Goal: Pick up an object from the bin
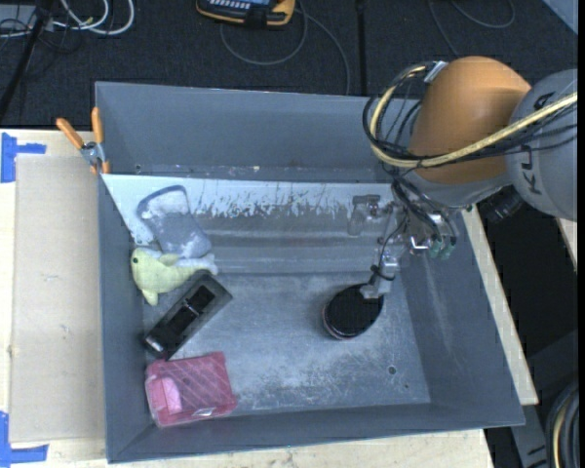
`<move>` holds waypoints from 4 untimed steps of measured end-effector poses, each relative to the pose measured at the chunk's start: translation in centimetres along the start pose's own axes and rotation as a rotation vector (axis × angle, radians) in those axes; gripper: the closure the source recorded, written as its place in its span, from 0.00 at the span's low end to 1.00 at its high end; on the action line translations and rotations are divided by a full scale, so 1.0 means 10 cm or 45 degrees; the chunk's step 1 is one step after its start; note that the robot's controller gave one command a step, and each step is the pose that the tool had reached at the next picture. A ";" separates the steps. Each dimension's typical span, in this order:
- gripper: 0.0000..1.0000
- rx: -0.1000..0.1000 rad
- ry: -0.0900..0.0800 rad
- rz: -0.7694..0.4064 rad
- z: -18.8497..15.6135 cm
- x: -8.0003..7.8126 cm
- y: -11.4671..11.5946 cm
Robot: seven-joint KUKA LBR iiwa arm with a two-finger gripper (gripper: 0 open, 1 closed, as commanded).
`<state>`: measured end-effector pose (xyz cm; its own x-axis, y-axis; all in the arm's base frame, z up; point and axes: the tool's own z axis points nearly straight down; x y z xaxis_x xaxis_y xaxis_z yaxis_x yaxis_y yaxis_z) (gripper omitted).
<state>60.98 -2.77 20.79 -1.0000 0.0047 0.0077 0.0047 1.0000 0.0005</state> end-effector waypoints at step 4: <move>0.00 -0.001 -0.007 -0.086 0.84 0.31 -0.27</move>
Offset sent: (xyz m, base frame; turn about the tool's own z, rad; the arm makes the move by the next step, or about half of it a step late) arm -0.0497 -0.0393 -0.1379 -0.0431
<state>57.84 -5.49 12.43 -0.9980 -0.0624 0.0023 -0.0624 0.9980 0.0017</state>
